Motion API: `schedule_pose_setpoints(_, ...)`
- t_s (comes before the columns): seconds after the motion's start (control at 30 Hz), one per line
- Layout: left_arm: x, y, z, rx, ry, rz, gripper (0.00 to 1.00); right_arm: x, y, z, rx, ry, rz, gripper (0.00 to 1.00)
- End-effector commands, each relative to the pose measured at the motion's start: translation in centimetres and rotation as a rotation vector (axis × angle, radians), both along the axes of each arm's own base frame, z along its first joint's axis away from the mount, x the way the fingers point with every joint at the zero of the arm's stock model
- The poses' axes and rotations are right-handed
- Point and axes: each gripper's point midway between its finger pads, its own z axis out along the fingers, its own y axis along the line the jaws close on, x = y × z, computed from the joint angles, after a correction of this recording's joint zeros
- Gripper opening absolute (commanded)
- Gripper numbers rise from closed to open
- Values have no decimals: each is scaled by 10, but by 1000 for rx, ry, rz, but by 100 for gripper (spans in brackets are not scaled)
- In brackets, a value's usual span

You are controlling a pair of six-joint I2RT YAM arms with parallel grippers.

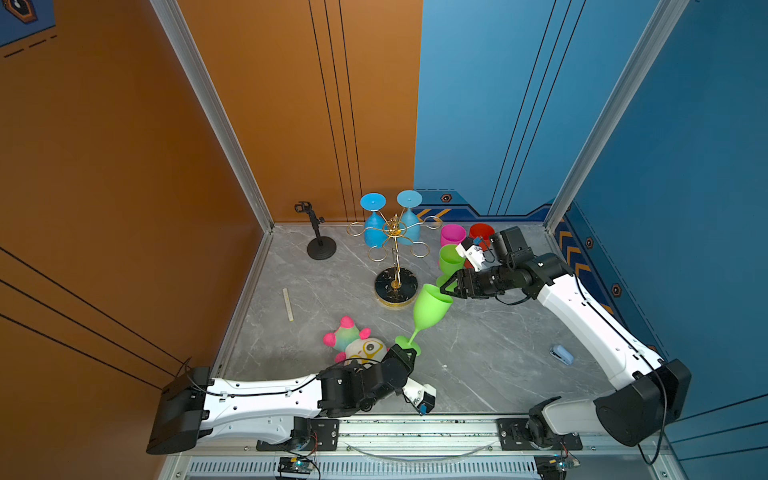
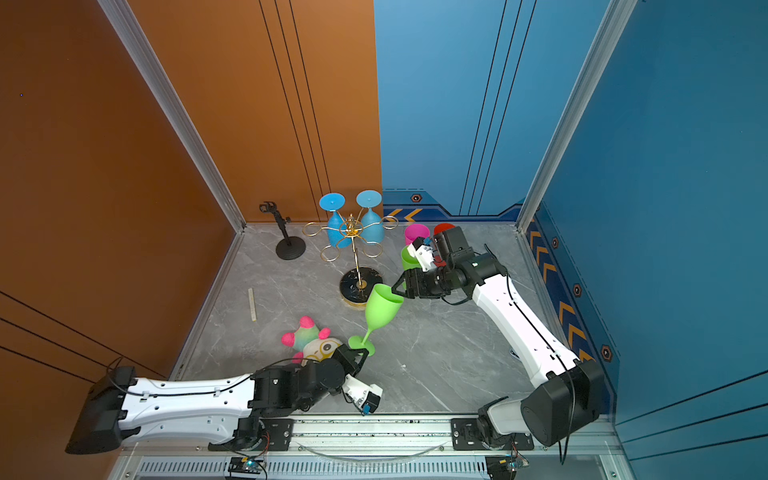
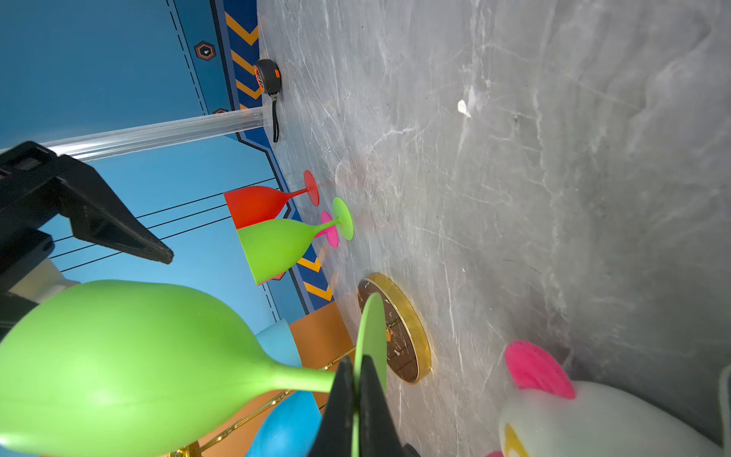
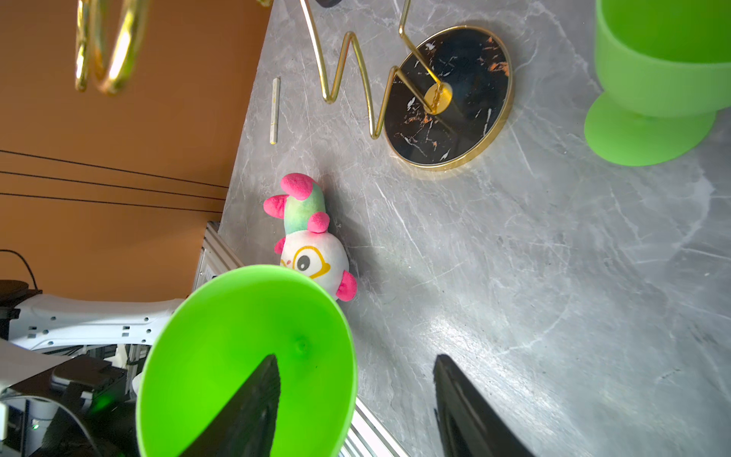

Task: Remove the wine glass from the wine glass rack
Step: 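Carry the green glass toward the right gripper while the right gripper grasps its bowl, then open the left gripper and draw it back while the right gripper holds the green glass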

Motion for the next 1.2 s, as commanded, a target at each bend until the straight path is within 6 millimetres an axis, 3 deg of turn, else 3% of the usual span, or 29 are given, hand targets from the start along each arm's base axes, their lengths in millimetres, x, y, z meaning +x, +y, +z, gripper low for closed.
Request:
schedule_pose_setpoints(0.0,4,-1,9,-5,-78,1,0,-5,7,1,8,21,45,59)
schedule_pose_setpoints(0.33,9,3,13,17,-147,8,0,-7,14,-5,10,49,68,46)
schedule_pose_setpoints(0.8,14,9,6,74,-183,10,0,-7,14,-4,10,58,68,14)
schedule_pose_setpoints(1.03,17,12,5,86,-191,13,0,-6,14,-6,8,62,69,7)
schedule_pose_setpoints(1.17,17,13,3,84,-184,18,11,-5,14,-5,1,52,64,3)
